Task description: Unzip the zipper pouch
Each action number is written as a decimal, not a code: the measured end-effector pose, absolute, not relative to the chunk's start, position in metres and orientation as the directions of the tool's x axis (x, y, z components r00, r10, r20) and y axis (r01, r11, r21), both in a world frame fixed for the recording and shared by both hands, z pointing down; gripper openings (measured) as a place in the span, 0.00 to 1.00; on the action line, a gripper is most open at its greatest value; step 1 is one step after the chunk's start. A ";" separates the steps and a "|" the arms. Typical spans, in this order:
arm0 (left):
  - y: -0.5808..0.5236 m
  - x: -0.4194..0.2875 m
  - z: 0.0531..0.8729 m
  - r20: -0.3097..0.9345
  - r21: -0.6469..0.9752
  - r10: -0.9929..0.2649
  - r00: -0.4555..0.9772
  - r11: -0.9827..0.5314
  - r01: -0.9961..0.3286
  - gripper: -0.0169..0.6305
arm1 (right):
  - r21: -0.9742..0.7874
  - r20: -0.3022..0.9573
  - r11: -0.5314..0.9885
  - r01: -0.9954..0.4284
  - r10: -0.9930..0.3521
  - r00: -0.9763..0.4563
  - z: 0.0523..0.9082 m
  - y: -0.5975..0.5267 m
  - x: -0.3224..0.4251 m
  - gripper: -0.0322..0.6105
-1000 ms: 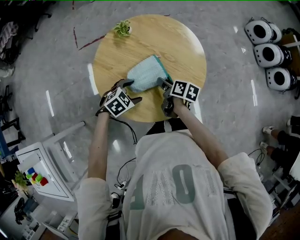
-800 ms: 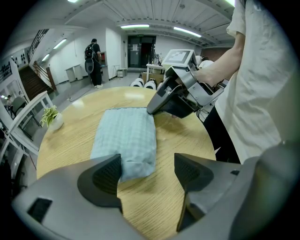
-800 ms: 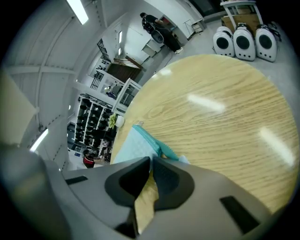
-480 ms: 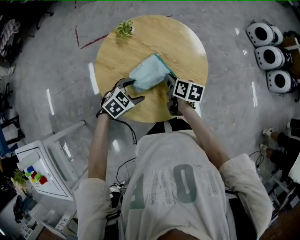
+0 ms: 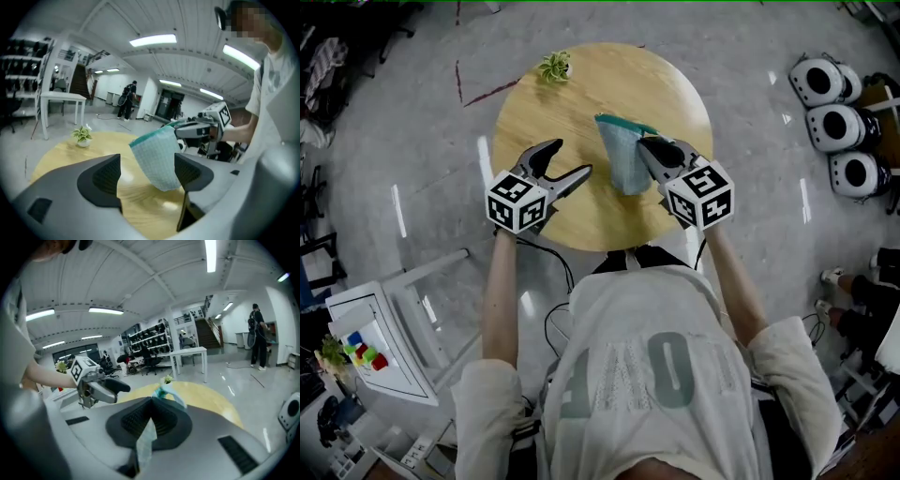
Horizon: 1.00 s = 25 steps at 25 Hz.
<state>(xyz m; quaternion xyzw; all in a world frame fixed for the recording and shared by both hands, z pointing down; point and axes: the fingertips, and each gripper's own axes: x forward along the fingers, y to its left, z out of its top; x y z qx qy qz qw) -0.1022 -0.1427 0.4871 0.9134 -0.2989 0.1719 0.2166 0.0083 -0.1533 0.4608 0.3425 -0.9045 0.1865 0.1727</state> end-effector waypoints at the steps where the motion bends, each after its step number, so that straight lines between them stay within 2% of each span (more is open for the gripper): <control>1: -0.147 -0.103 0.486 0.398 0.364 -0.493 0.773 -0.689 -0.627 0.55 | -0.202 0.431 0.724 -0.659 -0.539 -0.724 0.452 -0.149 0.007 0.10; 5: -0.156 -0.103 0.492 0.236 0.601 -0.580 0.779 -0.543 -0.586 0.55 | -0.149 0.394 0.816 -0.558 -0.469 -0.791 0.417 -0.129 0.005 0.10; 9: -0.149 -0.082 0.489 0.126 0.692 -0.585 0.801 -0.527 -0.493 0.55 | -0.148 0.327 0.896 -0.419 -0.356 -0.876 0.377 -0.104 0.015 0.10; 11: -0.143 -0.075 0.472 0.015 0.742 -0.564 0.826 -0.547 -0.387 0.55 | -0.157 0.291 0.925 -0.345 -0.291 -0.911 0.356 -0.092 0.015 0.10; 13: -0.135 -0.076 0.443 -0.146 0.765 -0.505 0.850 -0.602 -0.226 0.55 | -0.172 0.262 0.938 -0.301 -0.251 -0.932 0.342 -0.087 0.012 0.10; 16: -0.123 -0.075 0.397 -0.327 0.705 -0.400 0.856 -0.707 -0.061 0.54 | -0.179 0.250 0.939 -0.293 -0.245 -0.937 0.336 -0.088 0.016 0.10; 18: -0.120 -0.076 0.376 -0.366 0.662 -0.384 0.848 -0.748 -0.052 0.51 | -0.180 0.245 0.934 -0.307 -0.260 -0.934 0.337 -0.089 0.022 0.10; 19: -0.120 -0.078 0.369 -0.366 0.643 -0.387 0.846 -0.762 -0.071 0.44 | -0.183 0.239 0.930 -0.318 -0.271 -0.932 0.337 -0.090 0.026 0.10; 21: -0.121 -0.083 0.361 -0.341 0.606 -0.413 0.844 -0.784 -0.138 0.22 | -0.180 0.234 0.924 -0.339 -0.294 -0.927 0.337 -0.091 0.032 0.10; 22: -0.121 -0.085 0.359 -0.323 0.586 -0.426 0.845 -0.791 -0.175 0.16 | -0.172 0.237 0.923 -0.345 -0.302 -0.924 0.338 -0.091 0.035 0.10; 25: -0.117 -0.084 0.357 -0.261 0.539 -0.420 0.869 -0.810 -0.230 0.18 | -0.165 0.235 0.925 -0.341 -0.299 -0.925 0.337 -0.089 0.038 0.10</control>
